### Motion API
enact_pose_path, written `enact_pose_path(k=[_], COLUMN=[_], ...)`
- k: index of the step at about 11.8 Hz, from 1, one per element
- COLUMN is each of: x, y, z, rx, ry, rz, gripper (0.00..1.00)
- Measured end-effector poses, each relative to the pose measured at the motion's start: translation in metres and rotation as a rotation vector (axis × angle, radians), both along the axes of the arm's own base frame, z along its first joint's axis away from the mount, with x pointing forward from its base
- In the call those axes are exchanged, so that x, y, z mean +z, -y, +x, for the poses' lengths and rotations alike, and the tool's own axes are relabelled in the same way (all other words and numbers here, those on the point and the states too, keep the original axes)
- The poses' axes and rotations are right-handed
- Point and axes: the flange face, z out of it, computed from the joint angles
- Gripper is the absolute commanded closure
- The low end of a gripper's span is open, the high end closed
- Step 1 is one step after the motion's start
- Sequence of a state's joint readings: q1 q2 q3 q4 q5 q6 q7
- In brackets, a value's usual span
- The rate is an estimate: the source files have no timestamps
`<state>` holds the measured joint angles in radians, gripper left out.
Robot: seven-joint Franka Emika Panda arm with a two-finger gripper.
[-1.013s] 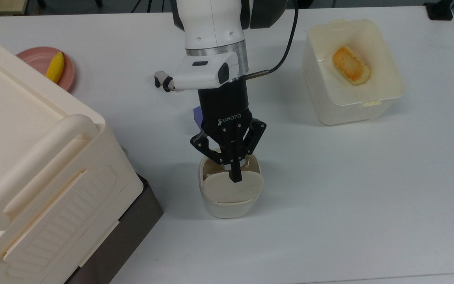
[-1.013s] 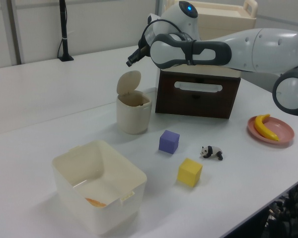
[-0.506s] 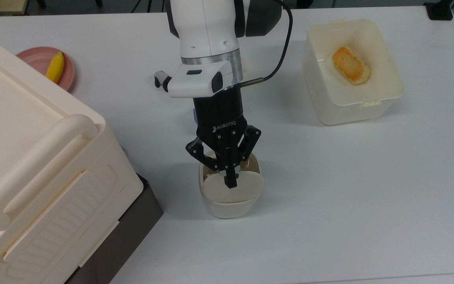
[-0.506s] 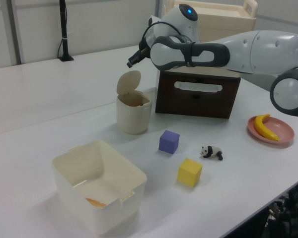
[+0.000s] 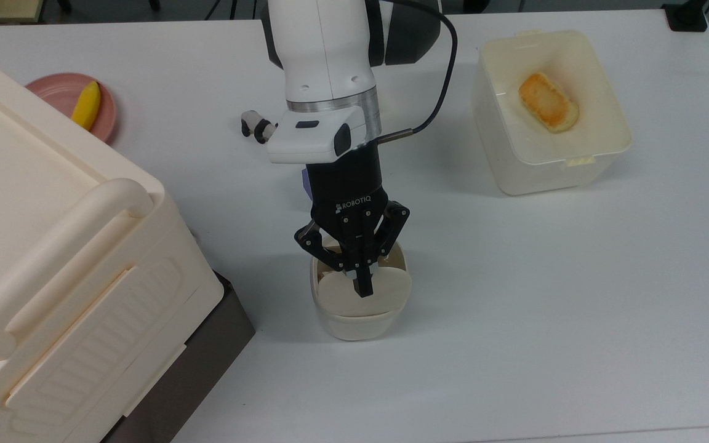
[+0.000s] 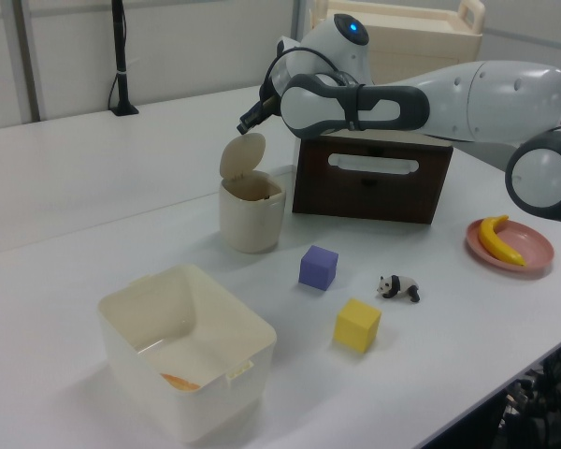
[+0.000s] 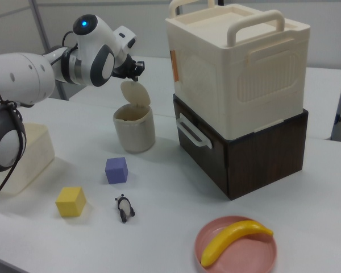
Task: Close the trash can
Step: 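Lower the gripper against the back of the raised lid, then push the lid forward and down over the can opening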
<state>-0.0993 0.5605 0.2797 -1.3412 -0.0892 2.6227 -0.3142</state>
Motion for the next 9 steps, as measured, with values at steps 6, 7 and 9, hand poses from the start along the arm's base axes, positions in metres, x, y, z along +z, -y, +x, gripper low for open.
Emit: enact_pose_path(k=[6, 7, 9], x=[0.0005, 0.0007, 0.0012], y=[-0.0026, -0.0027, -0.0029], z=[-0.0002, -0.0004, -0.0018], rx=[-0.046, -0.055, -0.069], ry=[-0.01, -0.013, -0.034], rz=[0.047, 0.055, 0.064], gripper=[1.0, 1.0, 1.0])
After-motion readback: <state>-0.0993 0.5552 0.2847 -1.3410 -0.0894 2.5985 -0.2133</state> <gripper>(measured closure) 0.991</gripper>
